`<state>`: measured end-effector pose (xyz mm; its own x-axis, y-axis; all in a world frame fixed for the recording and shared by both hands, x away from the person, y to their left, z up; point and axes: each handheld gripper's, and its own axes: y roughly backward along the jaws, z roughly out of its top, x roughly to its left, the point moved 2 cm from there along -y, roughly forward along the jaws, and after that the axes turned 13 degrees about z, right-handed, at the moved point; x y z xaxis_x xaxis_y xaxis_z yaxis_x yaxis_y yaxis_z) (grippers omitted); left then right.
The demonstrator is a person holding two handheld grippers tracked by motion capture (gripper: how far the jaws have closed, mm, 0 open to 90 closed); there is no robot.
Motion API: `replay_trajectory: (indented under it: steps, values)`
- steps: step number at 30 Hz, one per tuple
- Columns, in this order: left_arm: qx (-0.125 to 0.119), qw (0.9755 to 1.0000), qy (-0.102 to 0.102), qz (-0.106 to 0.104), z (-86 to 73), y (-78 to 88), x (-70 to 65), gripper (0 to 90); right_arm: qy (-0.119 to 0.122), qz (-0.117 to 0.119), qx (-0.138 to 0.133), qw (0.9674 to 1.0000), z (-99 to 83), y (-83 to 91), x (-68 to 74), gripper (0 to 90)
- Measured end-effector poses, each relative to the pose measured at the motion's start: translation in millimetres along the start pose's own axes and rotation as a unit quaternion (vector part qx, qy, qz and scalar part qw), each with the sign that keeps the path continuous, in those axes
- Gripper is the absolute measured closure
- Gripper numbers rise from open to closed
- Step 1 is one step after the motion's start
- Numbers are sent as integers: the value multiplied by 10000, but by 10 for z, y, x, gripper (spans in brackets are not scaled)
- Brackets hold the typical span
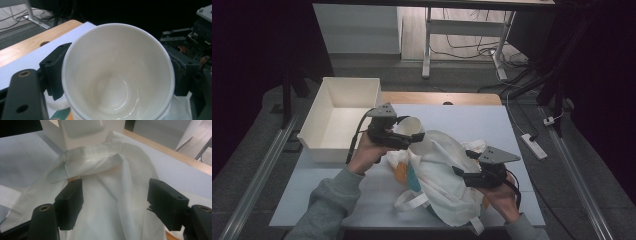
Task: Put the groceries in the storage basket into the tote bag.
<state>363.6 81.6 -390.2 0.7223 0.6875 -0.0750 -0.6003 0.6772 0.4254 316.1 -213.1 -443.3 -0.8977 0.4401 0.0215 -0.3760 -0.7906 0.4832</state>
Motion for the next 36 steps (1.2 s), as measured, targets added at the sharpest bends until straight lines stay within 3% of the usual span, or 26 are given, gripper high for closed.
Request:
replay_trajectory:
  steps: [11,21,29,36]
  values:
    - [298,9991,-236,-186,-31,-318,-245,193,60,-82,-41,9999,132,-144,54,173]
    - [415,9982,-309,-317,-55,-442,-354,193,242,-181,3,9995,263,-438,133,106]
    - [468,9975,-350,-385,-67,-505,-424,192,416,-223,-2,9989,331,-567,194,118]
    - [543,9968,-389,-448,-87,-553,-470,191,339,-156,36,9993,322,-604,185,211]
